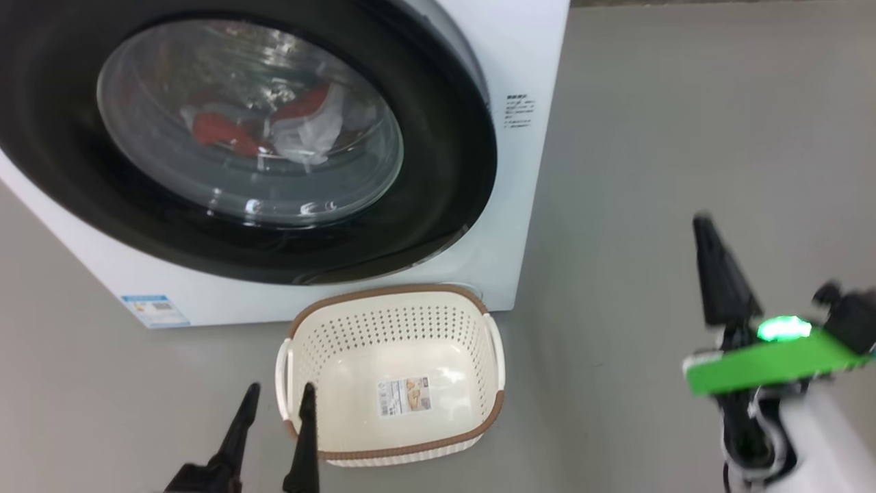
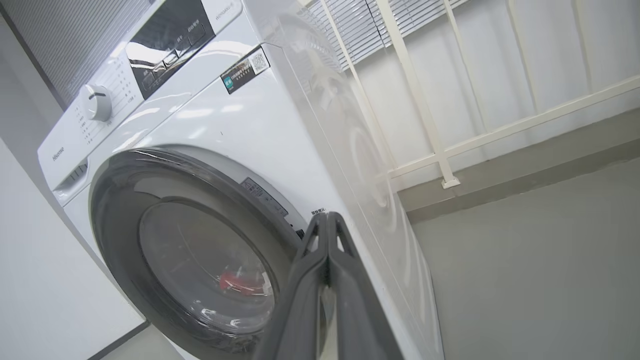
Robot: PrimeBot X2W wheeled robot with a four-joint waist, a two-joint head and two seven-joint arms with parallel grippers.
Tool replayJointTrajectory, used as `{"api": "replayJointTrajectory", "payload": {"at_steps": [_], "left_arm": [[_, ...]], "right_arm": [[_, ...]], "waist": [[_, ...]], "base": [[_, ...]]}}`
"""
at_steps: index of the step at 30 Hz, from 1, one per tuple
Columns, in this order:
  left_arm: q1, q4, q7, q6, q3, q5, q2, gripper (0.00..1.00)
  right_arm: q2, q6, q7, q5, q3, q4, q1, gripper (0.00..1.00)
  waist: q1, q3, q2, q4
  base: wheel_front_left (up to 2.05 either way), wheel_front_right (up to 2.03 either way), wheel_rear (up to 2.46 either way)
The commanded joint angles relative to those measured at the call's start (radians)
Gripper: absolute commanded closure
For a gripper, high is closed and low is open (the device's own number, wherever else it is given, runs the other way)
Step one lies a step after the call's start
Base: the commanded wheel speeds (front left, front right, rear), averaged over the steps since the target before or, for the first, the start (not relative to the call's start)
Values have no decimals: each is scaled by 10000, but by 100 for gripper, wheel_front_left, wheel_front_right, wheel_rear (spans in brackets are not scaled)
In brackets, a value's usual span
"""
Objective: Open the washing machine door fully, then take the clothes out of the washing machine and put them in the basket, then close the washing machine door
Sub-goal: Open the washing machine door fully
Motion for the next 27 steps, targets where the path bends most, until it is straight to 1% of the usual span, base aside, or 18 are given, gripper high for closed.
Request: {"api": "replayJointTrajectory", "payload": {"at_steps": [1,6,11,14,19,23,27], "left_arm": [[-414,-276,-124,72,249,-34,54,0],[-684,-310,-124,144,16,-152,54,0],[-1033,-363,-124,250,-194,-312,54,0],[-1221,-382,-124,301,-354,-397,54,0],[-1522,-324,-124,370,-595,-475,54,0],[-1739,-341,-124,427,-766,-597,54,0],[-1932,-372,-124,468,-946,-693,54,0]], "right_arm": [[-177,4,-65,155,277,-310,-457,100],[-666,4,-65,1392,722,-414,-1487,100],[-1332,4,-65,2969,1273,-361,-2445,100],[-1820,4,-65,3985,1636,-251,-3002,100],[-2714,4,-30,5464,2586,-9,-3798,100],[-3217,4,299,6675,3099,-5,-4377,100],[-3493,4,934,7858,3164,-144,-4891,100]], "waist": [[0,151,-1,152],[0,550,-1,479],[0,1015,-1,834],[0,1297,-1,1009],[0,1681,-1,1296],[0,1960,-1,1482],[0,2249,-1,1638]], "base": [[0,0,0],[0,0,0],[0,0,0],[0,0,0],[0,0,0],[0,0,0],[0,0,0]]}}
